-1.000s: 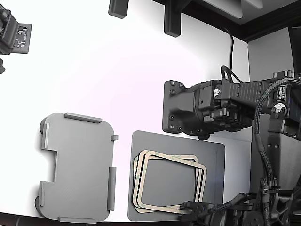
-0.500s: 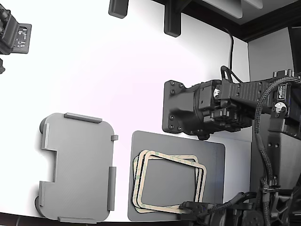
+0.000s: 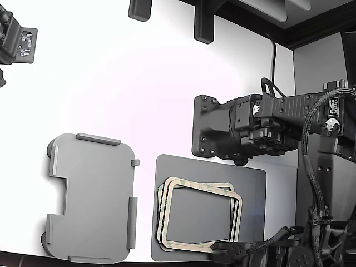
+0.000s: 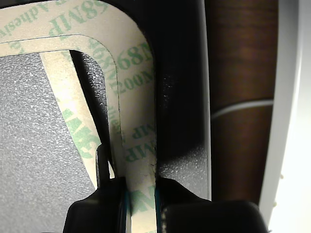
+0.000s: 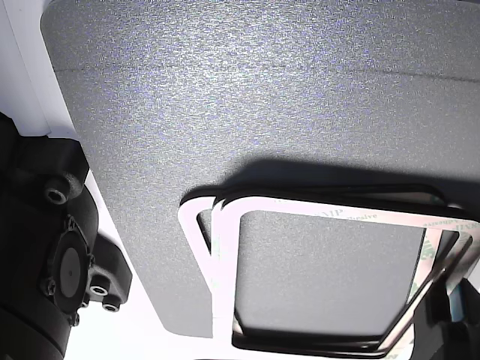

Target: Grab top frame and put it into gray box.

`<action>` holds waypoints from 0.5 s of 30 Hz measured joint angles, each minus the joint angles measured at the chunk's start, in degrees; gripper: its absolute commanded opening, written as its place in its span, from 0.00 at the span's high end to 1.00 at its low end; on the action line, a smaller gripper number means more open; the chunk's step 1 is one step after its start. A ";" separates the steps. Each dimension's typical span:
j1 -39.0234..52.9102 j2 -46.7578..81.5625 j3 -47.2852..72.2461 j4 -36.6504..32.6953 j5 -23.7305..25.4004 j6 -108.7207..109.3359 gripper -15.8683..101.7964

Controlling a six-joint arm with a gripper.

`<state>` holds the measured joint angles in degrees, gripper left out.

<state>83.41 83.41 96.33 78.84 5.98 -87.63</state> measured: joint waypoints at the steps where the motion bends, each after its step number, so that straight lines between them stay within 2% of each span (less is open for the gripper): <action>1: 0.00 0.18 0.00 0.09 0.00 0.00 0.95; 9: 0.00 1.05 -2.11 3.08 0.18 1.23 0.95; 15: -0.18 2.29 -6.33 7.29 2.99 10.02 0.95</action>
<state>83.23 85.69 90.00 86.13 8.96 -77.61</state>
